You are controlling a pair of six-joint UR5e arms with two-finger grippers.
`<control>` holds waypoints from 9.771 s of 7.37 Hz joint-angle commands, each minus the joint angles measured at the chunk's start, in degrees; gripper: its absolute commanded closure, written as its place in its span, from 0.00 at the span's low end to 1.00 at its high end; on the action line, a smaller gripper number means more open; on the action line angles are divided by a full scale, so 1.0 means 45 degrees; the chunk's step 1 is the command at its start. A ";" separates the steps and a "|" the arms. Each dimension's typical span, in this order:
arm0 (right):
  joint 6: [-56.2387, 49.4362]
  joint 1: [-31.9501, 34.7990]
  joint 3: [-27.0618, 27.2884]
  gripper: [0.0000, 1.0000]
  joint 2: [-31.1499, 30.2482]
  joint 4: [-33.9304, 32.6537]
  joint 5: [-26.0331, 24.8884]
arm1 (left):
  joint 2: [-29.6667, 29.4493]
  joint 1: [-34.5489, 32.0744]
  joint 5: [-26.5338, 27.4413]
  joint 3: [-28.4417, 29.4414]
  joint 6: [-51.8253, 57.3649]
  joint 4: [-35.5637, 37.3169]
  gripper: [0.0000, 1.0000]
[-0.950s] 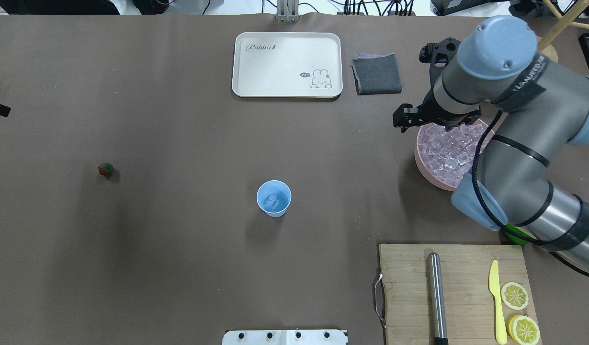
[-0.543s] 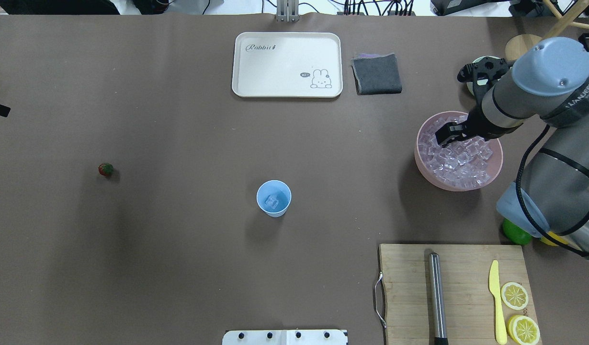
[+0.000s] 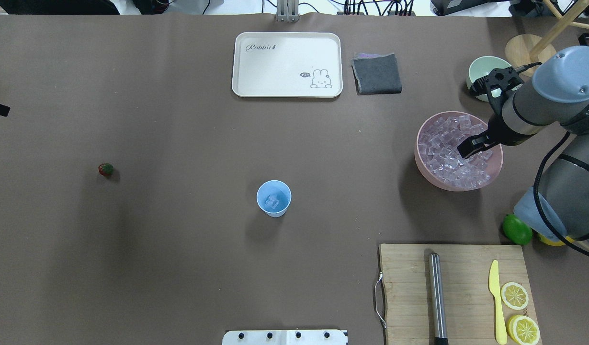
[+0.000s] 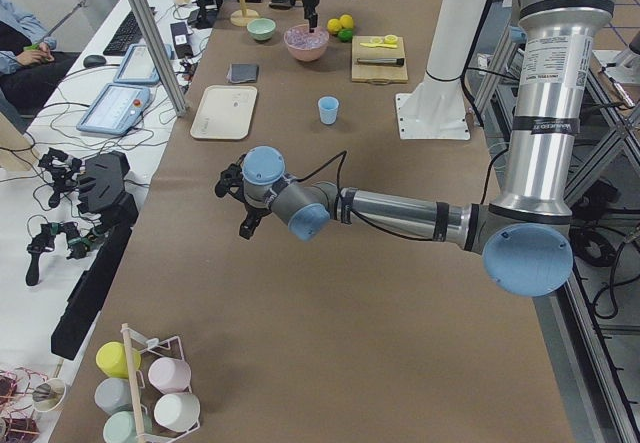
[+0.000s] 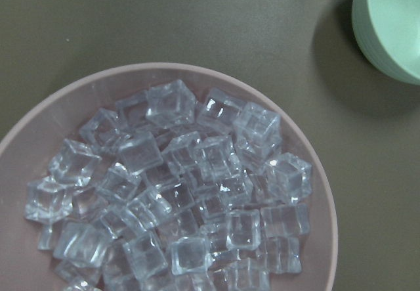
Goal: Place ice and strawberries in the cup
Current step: 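Lower the right gripper into the ice and grasp more cubes, then carry the ice to the light-blue cup and drop it in with the right gripper, then move the right gripper back over the pink bowl, then lower the right gripper into the ice, grasp cubes and lift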
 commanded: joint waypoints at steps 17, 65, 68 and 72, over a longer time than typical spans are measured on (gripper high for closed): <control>-0.1839 -0.0497 -0.0204 0.56 -0.0556 -0.0099 0.0937 | -0.0015 0.0749 0.0570 0.0041 -0.0754 -0.0347 0.02; 0.3239 -0.0595 0.0303 0.39 -0.1337 0.2948 0.0703 | -0.0112 0.1530 0.0980 0.0021 -0.2004 -0.1108 0.02; 0.5817 -0.1258 0.0400 0.34 -0.1239 0.3026 0.0236 | -0.0112 0.1589 0.0980 0.0041 -0.2023 -0.1108 0.02; 0.6774 -0.1786 0.0575 0.43 -0.1297 0.2987 -0.0215 | -0.0112 0.1686 0.0980 0.0021 -0.2023 -0.1108 0.02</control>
